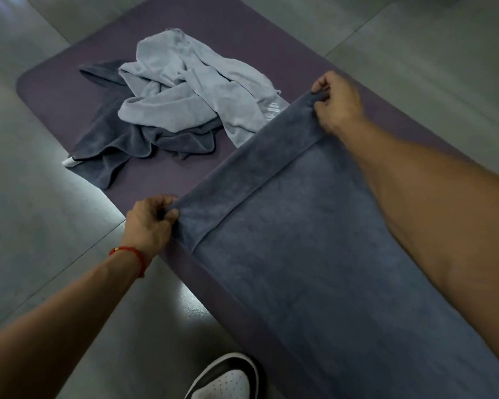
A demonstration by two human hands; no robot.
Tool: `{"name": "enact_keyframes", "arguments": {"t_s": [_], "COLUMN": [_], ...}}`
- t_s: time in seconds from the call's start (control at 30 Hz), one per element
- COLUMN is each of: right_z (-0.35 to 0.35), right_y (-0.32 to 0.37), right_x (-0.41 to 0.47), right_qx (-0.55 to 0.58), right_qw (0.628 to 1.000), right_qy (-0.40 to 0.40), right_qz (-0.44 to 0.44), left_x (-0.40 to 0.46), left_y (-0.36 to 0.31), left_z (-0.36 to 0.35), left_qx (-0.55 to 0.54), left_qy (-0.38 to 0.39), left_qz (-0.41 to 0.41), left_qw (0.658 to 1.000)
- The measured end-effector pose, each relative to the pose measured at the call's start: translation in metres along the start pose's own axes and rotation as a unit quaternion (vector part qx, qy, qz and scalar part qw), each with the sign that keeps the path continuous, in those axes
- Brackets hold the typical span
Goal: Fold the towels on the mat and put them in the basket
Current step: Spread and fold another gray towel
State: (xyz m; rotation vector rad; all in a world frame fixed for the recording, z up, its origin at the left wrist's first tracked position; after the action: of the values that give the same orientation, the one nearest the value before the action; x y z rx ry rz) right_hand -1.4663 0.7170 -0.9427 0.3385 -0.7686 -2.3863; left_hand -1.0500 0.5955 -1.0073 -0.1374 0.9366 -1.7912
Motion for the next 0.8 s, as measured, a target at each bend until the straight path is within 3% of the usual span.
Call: {"name": "enact_keyframes", "arguments": {"t_s": [0.1,0.27,0.4,0.57,0.63,0.73,0.8], "right_z": [-0.039,-0.039,-0.055,-0.039,-0.032,-0.006,0.012], "right_y": [0.0,-0.005,-0.055,-0.119,-0.135,-0.133,-0.142], "right_x": [-0.017,-0.102,-0.207,-0.301,-0.321,-0.347,-0.375], "right_qx": [-0.05,-0.227,-0.303,-0.355,-0.347,-0.277,-0.228], "right_qw": [0.991,0.967,0.935,0.903,0.904,0.942,0.955], "right_qy": [0.121,0.054,0.169,0.233,0.246,0.186,0.163], "right_qz": [0.03,0.101,0.075,0.067,0.038,-0.031,-0.098], "left_x": [0.002,-0.007,-0.011,-0.02,-0.019,-0.029,-0.05], "left_y": [0.005,0.012,0.012,-0.011,-0.01,-0.014,-0.042], "left_z": [0.001,0.002,0.003,-0.006,-0.012,-0.013,-0.015], "left_qx": [0.029,0.046,0.065,0.136,0.136,0.132,0.215], "left_qy": [0.013,0.034,0.004,-0.025,-0.019,-0.047,-0.089], "left_qz": [-0.002,-0.011,0.012,-0.008,0.007,0.051,-0.006], "left_qw": [1.0,0.998,0.998,0.99,0.991,0.989,0.972]}}
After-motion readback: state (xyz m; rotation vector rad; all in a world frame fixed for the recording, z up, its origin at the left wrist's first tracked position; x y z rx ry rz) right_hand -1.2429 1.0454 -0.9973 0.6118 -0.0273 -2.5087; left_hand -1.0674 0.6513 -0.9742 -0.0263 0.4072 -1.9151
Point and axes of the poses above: each hand's wrist, its own x-axis towards the middle knuckle, its own z-axis out of the back of the hand, y = z × x, the point moved 10 cm from there along x, towards the middle knuckle
